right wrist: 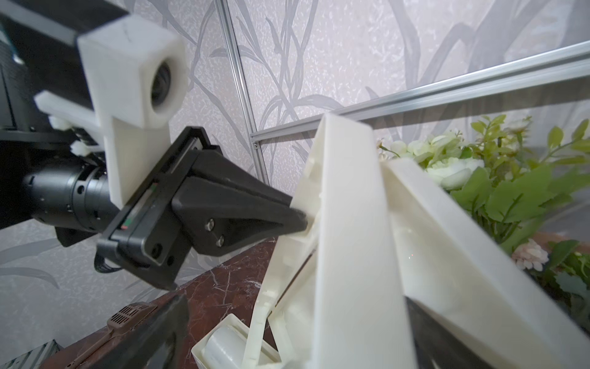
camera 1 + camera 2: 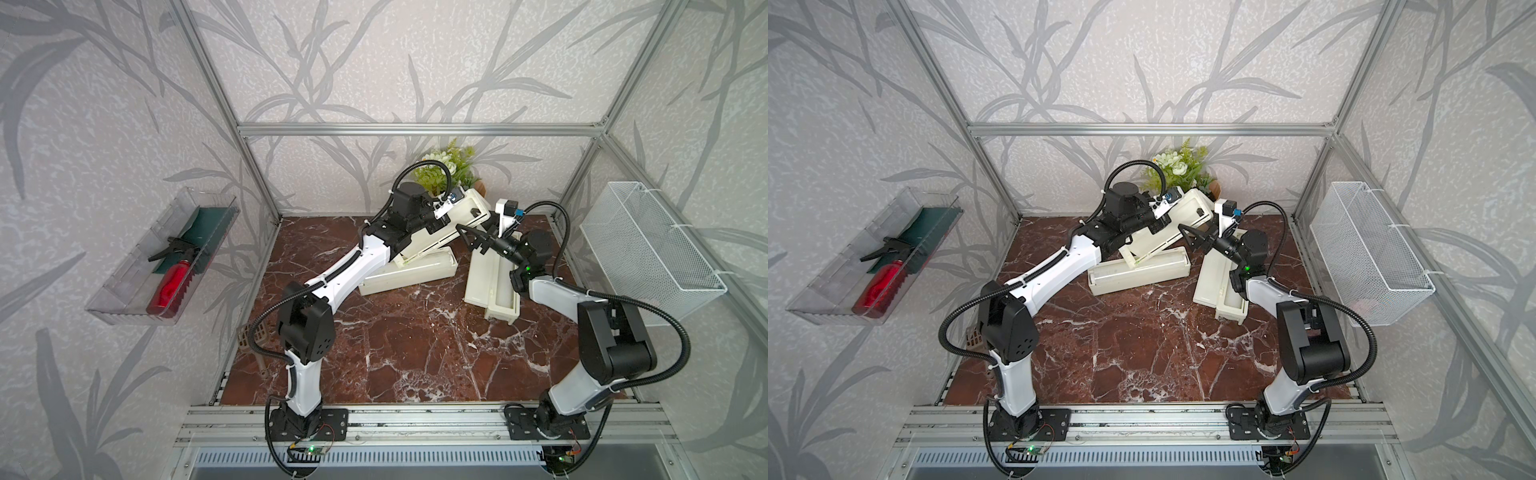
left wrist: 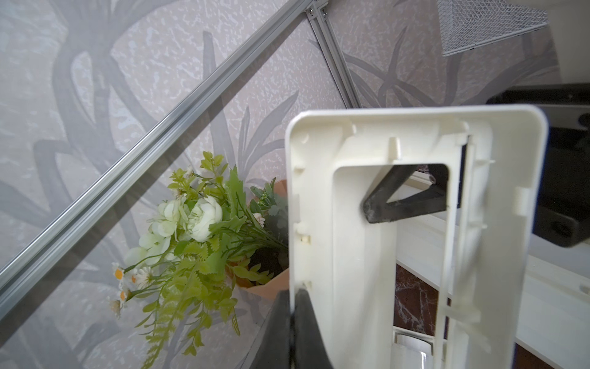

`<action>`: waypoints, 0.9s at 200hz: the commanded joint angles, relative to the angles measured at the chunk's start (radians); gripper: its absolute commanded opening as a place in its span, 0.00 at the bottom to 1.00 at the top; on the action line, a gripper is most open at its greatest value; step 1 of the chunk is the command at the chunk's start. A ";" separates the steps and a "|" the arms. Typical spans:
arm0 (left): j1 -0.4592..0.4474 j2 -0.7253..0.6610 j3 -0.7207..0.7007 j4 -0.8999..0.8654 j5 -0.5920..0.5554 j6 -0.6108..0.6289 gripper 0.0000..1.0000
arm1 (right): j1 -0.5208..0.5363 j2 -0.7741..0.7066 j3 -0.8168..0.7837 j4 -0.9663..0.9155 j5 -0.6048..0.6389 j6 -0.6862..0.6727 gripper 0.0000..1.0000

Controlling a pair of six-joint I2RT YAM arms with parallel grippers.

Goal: Put plastic wrap rolls into dispensers
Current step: Close the lid on the plastic wrap cutting box.

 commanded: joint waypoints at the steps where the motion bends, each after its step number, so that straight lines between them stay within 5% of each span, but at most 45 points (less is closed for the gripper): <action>1: -0.005 -0.022 0.027 0.088 -0.005 0.045 0.00 | 0.000 -0.052 -0.062 0.031 0.034 -0.080 1.00; 62: -0.010 -0.015 0.044 0.127 0.013 0.078 0.00 | -0.037 -0.018 -0.050 0.130 0.078 -0.077 1.00; 95: -0.011 -0.010 0.042 0.145 0.018 0.068 0.00 | -0.038 0.005 0.034 0.130 -0.033 -0.028 0.99; 128: -0.010 0.016 0.065 0.149 0.003 0.047 0.00 | -0.021 0.030 0.068 0.184 -0.074 0.047 0.69; 180: -0.008 0.038 0.075 0.175 0.011 0.008 0.00 | 0.006 0.039 0.096 0.172 -0.104 0.057 0.43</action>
